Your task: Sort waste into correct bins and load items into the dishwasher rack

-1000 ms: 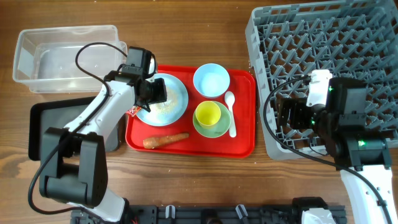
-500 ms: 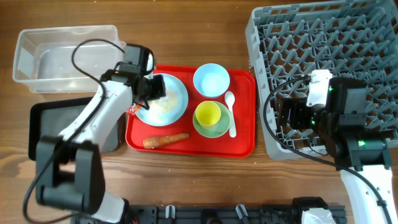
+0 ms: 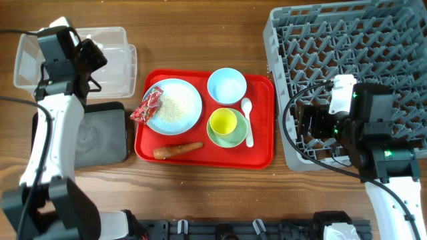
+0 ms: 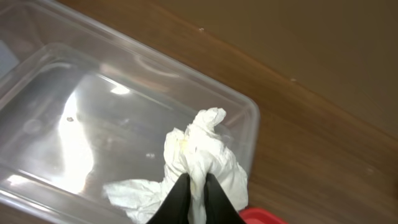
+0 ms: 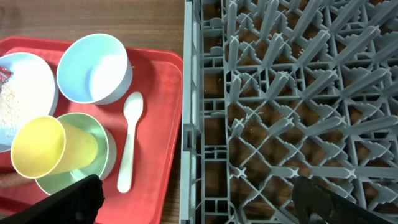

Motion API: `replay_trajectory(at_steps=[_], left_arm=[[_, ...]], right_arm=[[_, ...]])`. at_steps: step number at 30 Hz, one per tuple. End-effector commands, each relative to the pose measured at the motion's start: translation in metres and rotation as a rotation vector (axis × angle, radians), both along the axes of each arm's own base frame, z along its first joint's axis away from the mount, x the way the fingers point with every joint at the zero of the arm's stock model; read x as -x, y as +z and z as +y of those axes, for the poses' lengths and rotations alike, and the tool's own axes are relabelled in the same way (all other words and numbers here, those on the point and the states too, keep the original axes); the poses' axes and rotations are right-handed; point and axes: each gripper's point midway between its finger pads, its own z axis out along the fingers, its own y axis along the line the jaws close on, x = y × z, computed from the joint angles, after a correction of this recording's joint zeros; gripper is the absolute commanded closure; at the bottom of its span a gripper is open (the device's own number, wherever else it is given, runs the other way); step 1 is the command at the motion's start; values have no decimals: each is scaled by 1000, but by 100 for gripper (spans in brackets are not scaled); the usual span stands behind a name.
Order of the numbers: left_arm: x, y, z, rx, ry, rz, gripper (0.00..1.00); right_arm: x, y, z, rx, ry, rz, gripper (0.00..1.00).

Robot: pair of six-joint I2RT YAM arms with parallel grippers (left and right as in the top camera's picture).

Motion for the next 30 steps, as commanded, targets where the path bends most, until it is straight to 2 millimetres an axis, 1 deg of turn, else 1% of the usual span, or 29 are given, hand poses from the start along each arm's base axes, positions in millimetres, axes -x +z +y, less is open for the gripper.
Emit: replay_trajectory(at_steps=[1, 2, 3, 5, 7, 8, 10, 11, 13, 14, 15, 17, 18, 20, 22, 23, 25, 28, 30], left_arm=[[-9, -11, 17, -10, 35, 0, 72], [-9, -10, 17, -10, 34, -4, 65], [-9, -8, 15, -9, 29, -9, 64], [-5, -7, 6, 11, 0, 3, 64], [-2, -8, -1, 2, -24, 21, 50], [2, -13, -5, 1, -35, 49, 47], [11, -24, -12, 23, -51, 107, 49], [17, -31, -23, 53, -84, 145, 53], [31, -44, -51, 125, -165, 221, 56], [41, -51, -71, 171, -221, 272, 53], [53, -58, -92, 207, -272, 334, 52], [78, -71, -115, 207, -314, 451, 52], [92, -78, -122, 182, -322, 519, 51], [108, -88, -128, 137, -310, 599, 49], [120, -99, -130, 72, -297, 655, 50], [128, -110, -130, 7, -295, 693, 51], [136, -124, -124, -98, -282, 730, 50], [138, -130, -125, -145, -297, 744, 51], [134, -131, -130, -186, -329, 736, 53]], right_arm=[[-4, 9, -4, 2, -26, -23, 0], [-4, 9, -4, 2, -26, -23, 0], [-4, 9, -4, 2, -25, -23, 0], [-4, 9, -4, 2, -25, -24, 0], [-5, 10, -4, 2, -26, -30, 0], [-5, 10, -4, 2, -25, -30, 0], [-5, 10, -4, 2, -25, -29, 0], [-5, 10, -4, 2, -25, -29, 0], [-5, 10, -4, 3, -25, -30, 0], [-5, 10, -4, 2, -26, -31, 0], [-5, 10, -4, 2, -25, -31, 0], [-5, 10, -4, 2, -26, -30, 0], [-5, 10, -4, 2, -26, -30, 0], [-5, 10, -4, 2, -25, -30, 0], [-6, 11, -4, 2, -25, -33, 0], [-6, 11, -4, 2, -25, -34, 0], [-6, 11, -4, 2, -26, -33, 0], [-6, 11, -4, 2, -26, -34, 0], [-6, 11, -4, 2, -25, -35, 0]])
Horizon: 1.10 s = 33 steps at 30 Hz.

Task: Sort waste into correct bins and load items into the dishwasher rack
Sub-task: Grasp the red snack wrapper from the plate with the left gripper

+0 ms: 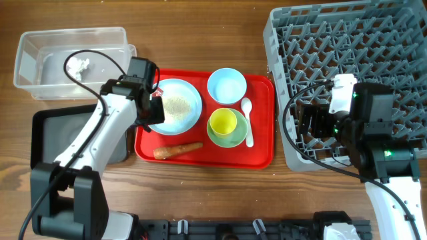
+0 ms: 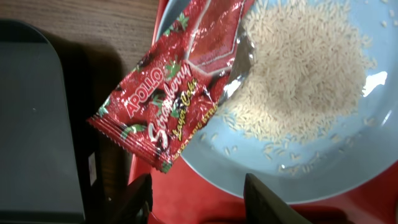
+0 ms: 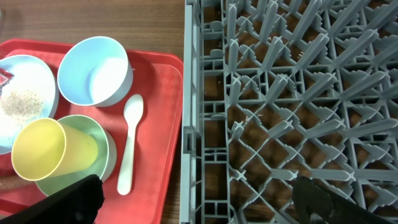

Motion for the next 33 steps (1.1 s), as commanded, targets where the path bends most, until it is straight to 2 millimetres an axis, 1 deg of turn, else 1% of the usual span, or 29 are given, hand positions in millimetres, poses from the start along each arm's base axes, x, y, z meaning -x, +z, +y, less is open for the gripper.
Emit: replay_trajectory(at_steps=[1, 5, 8, 10, 15, 19, 24, 27, 30, 33], left_arm=[[-5, -7, 6, -122, -50, -11, 53], [-3, -19, 5, -206, -86, 19, 52], [-1, -32, -1, -215, -110, 54, 51], [-1, -36, 1, -231, -110, 62, 51], [-8, -33, 14, -318, -97, 34, 49], [-12, -32, 13, -313, -95, 16, 53], [-13, -32, 13, -312, -94, 13, 53], [-11, -36, 13, -314, -96, 25, 53], [-6, -45, 15, -323, -101, 58, 50], [-6, -50, 17, -337, -102, 69, 51]], right_arm=[[-4, 10, -4, 2, -25, -26, 0], [-4, 10, -4, 2, -25, -26, 0], [-4, 10, -4, 2, -25, -26, 0], [-4, 10, -4, 2, -25, -25, 0], [-4, 10, -4, 2, -25, -26, 0], [-4, 9, -4, 2, -25, -25, 0], [-4, 10, -4, 2, -25, -25, 0], [-4, 10, -4, 2, -25, -26, 0], [-4, 10, -4, 3, -25, -26, 0], [-4, 9, -4, 2, -25, -25, 0]])
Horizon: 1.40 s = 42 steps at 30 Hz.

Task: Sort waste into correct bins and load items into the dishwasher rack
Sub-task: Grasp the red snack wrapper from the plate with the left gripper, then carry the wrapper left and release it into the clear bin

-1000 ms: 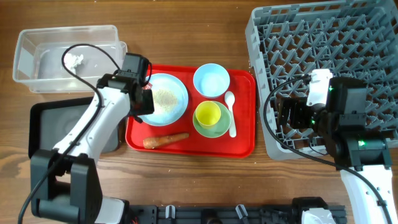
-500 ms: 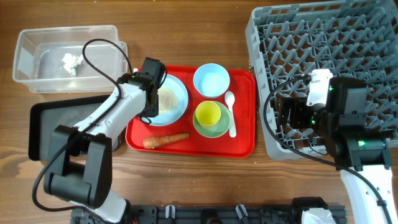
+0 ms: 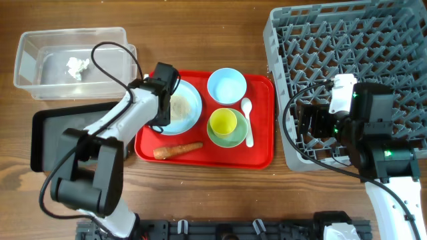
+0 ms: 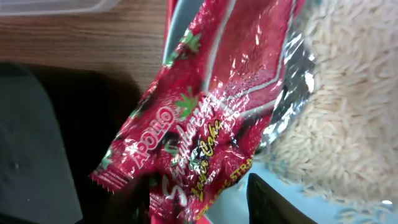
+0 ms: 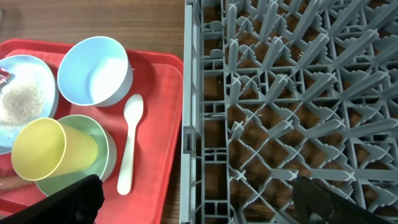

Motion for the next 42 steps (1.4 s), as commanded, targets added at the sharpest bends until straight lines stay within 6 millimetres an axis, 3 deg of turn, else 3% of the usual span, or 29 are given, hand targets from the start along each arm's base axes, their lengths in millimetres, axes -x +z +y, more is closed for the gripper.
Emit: replay_trajectory(at_steps=[1, 3, 9, 13, 21, 24, 27, 32, 37, 42], left_arm=[[3, -7, 8, -60, -7, 15, 52], [0, -5, 12, -84, -5, -1, 62], [-2, -5, 11, -80, -5, -11, 76], [-2, -5, 11, -80, -5, -12, 96], [-3, 0, 15, -107, -3, -19, 96], [-8, 26, 16, -111, 4, -63, 96], [-18, 70, 13, -72, 9, -192, 96], [-28, 121, 8, -4, 17, -378, 96], [-62, 173, 15, 116, 44, -635, 96], [-96, 189, 61, 210, 143, -779, 96]], right_arm=[[-4, 10, -4, 3, -25, -26, 0], [-4, 10, -4, 3, -25, -26, 0], [-4, 10, -4, 3, -25, -26, 0], [-4, 10, -4, 3, -25, -26, 0], [-4, 10, -4, 3, -25, -27, 0], [-6, 11, -4, 2, -25, -35, 0], [-8, 13, -4, 2, -25, -45, 0], [-8, 13, -4, 2, -25, -45, 0], [-8, 13, -4, 2, -25, -44, 0], [-7, 13, -4, 2, -25, -44, 0]])
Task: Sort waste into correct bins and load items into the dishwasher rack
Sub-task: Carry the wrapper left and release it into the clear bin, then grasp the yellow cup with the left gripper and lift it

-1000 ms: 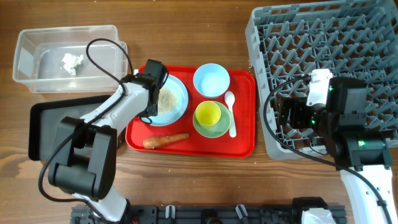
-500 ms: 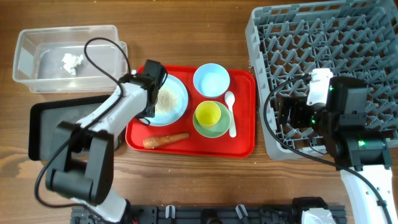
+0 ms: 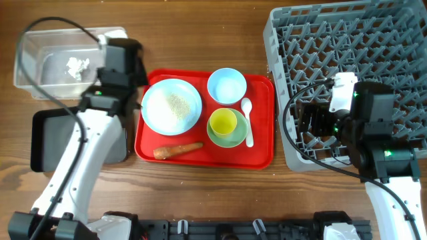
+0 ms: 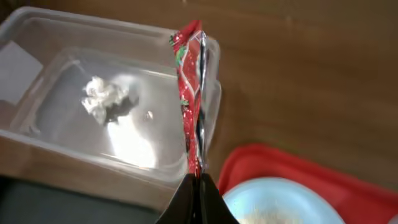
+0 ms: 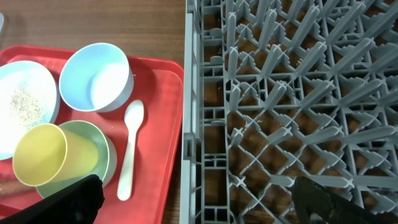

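Observation:
My left gripper [image 4: 199,182] is shut on a red snack wrapper [image 4: 193,93], which stands on edge above the right end of the clear bin [image 4: 112,28]. A crumpled white tissue [image 4: 102,99] lies in that bin. On the red tray [image 3: 260,157] sit a blue plate with rice [image 3: 171,107], a blue bowl [image 3: 226,86], a yellow cup [image 3: 223,122] inside a green bowl [image 3: 235,139], a white spoon [image 3: 247,123] and a carrot [image 3: 177,150]. My right gripper [image 5: 196,202] stands open and holds nothing, over the left edge of the grey dishwasher rack [image 5: 280,93].
A black bin [image 3: 87,143] lies left of the tray, below the clear bin. The rack [image 3: 347,40] fills the right side of the wooden table. Cables loop above both arms.
My left gripper was open, low over the wrapper at the plate's left edge. Now it is shut on the wrapper and raised beside the clear bin. The plate holds only rice.
First my left gripper was shut on the white tissue over the clear bin. Then the tissue lay in the bin and the gripper stood open over the wrapper on the plate, then closer to it. Now it holds the wrapper at the bin. The right arm stayed still.

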Motion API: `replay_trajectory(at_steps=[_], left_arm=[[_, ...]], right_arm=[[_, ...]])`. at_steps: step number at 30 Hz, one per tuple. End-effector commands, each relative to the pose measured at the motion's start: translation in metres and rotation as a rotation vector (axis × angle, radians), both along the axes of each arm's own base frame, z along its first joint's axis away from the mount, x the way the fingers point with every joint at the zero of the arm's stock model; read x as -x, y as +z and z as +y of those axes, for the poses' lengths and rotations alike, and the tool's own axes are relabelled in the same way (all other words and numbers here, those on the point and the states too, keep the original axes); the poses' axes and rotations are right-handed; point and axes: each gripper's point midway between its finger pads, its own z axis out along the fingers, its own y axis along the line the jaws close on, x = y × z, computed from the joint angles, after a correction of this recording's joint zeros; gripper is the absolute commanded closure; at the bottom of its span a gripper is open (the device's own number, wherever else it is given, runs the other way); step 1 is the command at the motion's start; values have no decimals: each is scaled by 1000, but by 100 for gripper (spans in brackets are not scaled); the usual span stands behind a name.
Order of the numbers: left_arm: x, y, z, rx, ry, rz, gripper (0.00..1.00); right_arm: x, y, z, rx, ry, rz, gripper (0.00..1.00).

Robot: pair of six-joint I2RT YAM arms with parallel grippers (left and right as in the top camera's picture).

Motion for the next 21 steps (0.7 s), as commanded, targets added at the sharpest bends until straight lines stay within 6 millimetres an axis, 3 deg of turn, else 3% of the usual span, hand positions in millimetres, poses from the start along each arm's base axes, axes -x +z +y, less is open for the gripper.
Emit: replay_trajectory(at_steps=[1, 4, 8, 10, 12, 17, 21], left_arm=[[-21, 10, 34, 88, 19, -80, 96], [-36, -8, 67, 154, 53, -89, 96], [-47, -38, 83, 200, 60, -55, 95], [-50, -42, 84, 205, 59, -52, 71], [-51, -38, 84, 203, 57, -68, 70], [-42, -24, 64, 273, -24, -68, 61], [-2, -43, 23, 442, -129, 115, 53]], right_arm=[[-3, 9, -4, 3, -25, -22, 0], [-3, 9, -4, 2, -25, -22, 0], [-3, 9, -4, 2, -25, -22, 0], [-3, 9, -4, 2, -25, -22, 0], [-3, 9, -4, 2, -25, -22, 0], [-4, 9, -4, 2, -25, -22, 0], [-4, 9, -4, 3, -25, -23, 0]])
